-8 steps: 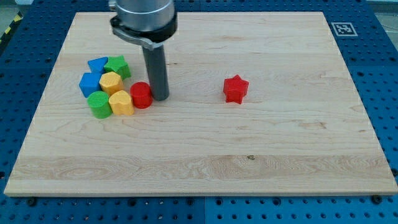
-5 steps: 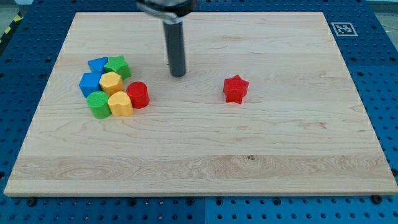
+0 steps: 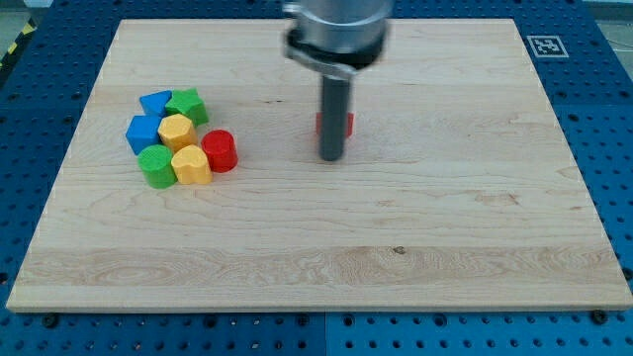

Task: Move the red star into the red circle

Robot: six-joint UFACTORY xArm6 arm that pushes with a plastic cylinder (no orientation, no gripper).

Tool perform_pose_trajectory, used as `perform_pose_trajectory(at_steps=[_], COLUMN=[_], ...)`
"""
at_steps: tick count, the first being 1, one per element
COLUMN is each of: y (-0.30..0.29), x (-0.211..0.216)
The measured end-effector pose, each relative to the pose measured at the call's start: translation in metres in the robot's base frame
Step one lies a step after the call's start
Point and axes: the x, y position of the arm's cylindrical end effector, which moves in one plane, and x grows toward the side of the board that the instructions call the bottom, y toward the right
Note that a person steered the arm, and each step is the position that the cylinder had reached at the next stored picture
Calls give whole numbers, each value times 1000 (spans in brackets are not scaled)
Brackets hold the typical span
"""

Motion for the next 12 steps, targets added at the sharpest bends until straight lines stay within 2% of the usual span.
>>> perform_pose_trajectory(at_steps=[1,2,3,4,5,6,7,8,9,10,11,12], y=[20,89,131,134,89,9,-45,-28,20,46,41,17], x=[10,45,39,-15,-37,-33,-31,-40,-13,38,39,8])
